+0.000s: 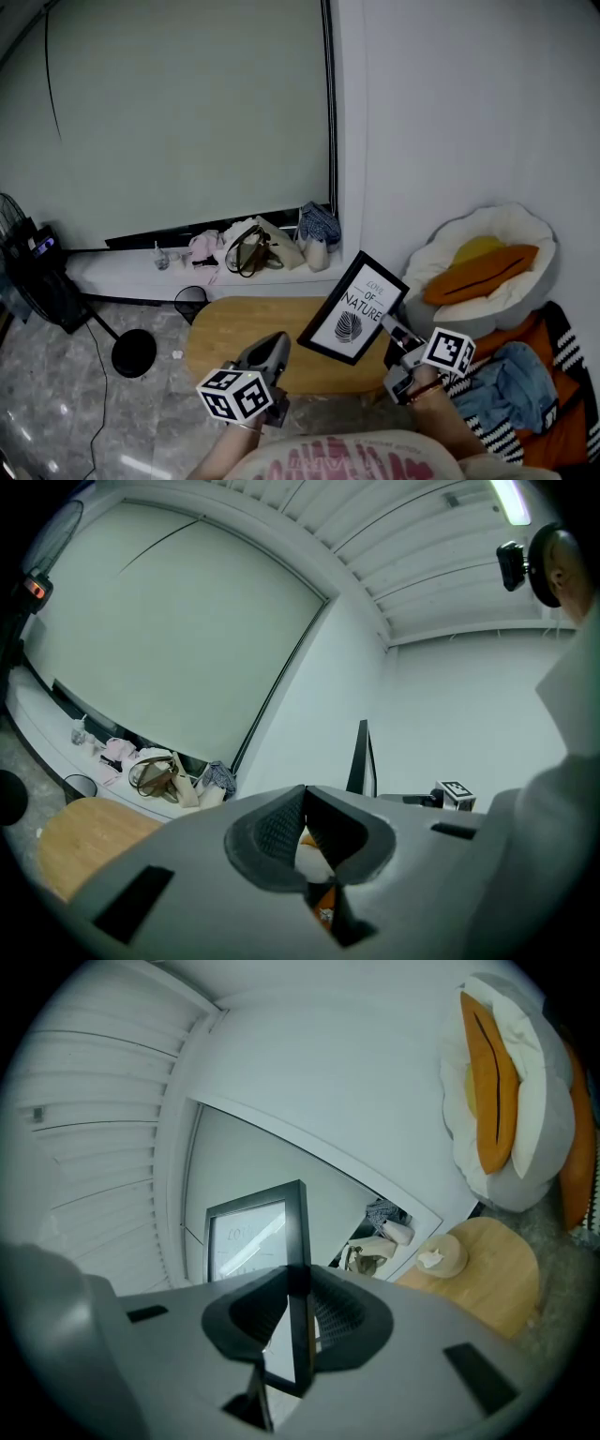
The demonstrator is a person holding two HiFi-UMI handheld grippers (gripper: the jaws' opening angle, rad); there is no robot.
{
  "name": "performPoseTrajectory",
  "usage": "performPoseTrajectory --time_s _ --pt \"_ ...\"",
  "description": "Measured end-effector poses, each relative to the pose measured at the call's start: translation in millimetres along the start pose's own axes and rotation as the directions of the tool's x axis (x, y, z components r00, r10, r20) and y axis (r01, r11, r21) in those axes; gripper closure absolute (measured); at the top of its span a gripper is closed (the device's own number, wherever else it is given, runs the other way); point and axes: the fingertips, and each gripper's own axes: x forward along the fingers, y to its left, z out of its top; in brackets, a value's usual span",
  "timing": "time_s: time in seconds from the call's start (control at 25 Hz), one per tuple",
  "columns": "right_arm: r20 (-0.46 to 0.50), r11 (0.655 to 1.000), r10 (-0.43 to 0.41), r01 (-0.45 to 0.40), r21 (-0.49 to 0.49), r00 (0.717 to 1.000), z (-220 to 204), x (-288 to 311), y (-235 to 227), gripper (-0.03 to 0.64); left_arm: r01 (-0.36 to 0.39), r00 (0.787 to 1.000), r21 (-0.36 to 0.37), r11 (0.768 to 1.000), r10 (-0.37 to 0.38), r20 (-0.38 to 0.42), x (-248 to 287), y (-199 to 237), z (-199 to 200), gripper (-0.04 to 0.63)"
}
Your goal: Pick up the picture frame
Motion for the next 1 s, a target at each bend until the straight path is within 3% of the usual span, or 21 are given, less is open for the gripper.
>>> performPoseTrajectory --time_s 0.36,1.0 --pt "-0.018 0.999 0.027 -0.027 0.02 0.999 -11 -36 -5 0.537 -0.005 1.0 -0.01 1.0 0.005 -0.023 -12 -33 -22 0.592" --pt "-0.038 0.999 -0.009 0.01 0.035 0.999 -22 -82 -29 0.537 -0.022 0.999 -0.03 0.999 0.021 -0.041 -29 -65 -54 0.592"
